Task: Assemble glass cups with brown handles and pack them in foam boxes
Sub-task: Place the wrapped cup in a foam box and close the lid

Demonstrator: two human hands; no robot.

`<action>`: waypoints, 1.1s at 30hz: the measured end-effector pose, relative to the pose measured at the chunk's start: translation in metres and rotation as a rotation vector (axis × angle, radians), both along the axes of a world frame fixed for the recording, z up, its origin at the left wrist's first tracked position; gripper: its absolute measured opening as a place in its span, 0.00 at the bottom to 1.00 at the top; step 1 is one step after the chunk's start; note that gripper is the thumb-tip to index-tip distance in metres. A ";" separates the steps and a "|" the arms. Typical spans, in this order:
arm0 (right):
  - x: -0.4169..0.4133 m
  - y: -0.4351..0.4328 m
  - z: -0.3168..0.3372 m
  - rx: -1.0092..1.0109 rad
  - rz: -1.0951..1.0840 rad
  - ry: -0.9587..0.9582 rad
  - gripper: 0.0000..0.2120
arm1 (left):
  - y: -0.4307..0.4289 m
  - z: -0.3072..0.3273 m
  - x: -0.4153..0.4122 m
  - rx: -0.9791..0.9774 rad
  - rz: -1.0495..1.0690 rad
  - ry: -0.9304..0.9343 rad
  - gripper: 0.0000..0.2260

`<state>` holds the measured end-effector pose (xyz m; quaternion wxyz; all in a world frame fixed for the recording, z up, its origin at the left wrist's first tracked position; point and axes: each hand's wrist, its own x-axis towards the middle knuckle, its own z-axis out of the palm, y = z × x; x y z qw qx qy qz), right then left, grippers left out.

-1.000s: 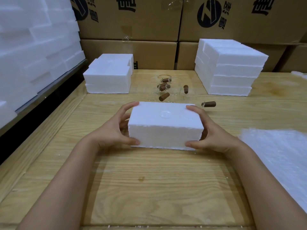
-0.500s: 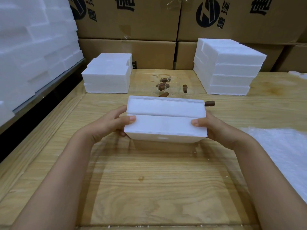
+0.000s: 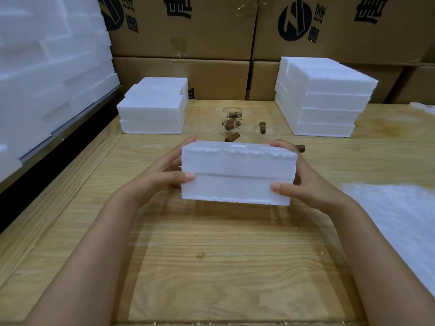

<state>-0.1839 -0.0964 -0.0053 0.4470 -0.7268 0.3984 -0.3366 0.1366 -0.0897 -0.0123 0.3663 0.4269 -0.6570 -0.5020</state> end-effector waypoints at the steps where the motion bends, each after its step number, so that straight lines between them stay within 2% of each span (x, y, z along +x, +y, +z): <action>1: 0.001 0.000 -0.001 -0.025 -0.006 0.003 0.37 | 0.001 -0.001 0.001 0.001 -0.010 0.014 0.36; 6: 0.004 0.000 -0.013 -0.049 0.010 0.012 0.41 | 0.003 -0.010 0.000 -0.019 -0.017 -0.006 0.45; 11: 0.001 -0.004 -0.022 -0.068 0.028 0.079 0.43 | 0.004 -0.014 -0.008 -0.089 0.049 -0.102 0.47; 17: 0.025 -0.002 -0.022 -0.056 0.016 0.136 0.46 | 0.005 -0.012 0.015 -0.071 0.129 -0.087 0.45; 22: 0.083 -0.006 -0.026 -0.103 0.033 0.174 0.48 | 0.010 0.012 0.063 -0.034 0.201 -0.301 0.44; 26: 0.126 -0.022 -0.027 -0.120 0.081 0.164 0.49 | 0.017 0.016 0.082 -0.090 0.439 -0.408 0.46; 28: 0.142 -0.033 -0.025 -0.102 0.084 0.171 0.48 | 0.019 0.008 0.085 -0.126 0.573 -0.346 0.44; 31: 0.164 -0.045 -0.025 -0.090 0.037 0.163 0.49 | 0.017 -0.004 0.087 -0.176 0.679 -0.164 0.36; 33: 0.178 -0.052 -0.025 -0.106 -0.047 0.154 0.47 | 0.008 -0.009 0.088 -0.202 0.783 -0.149 0.33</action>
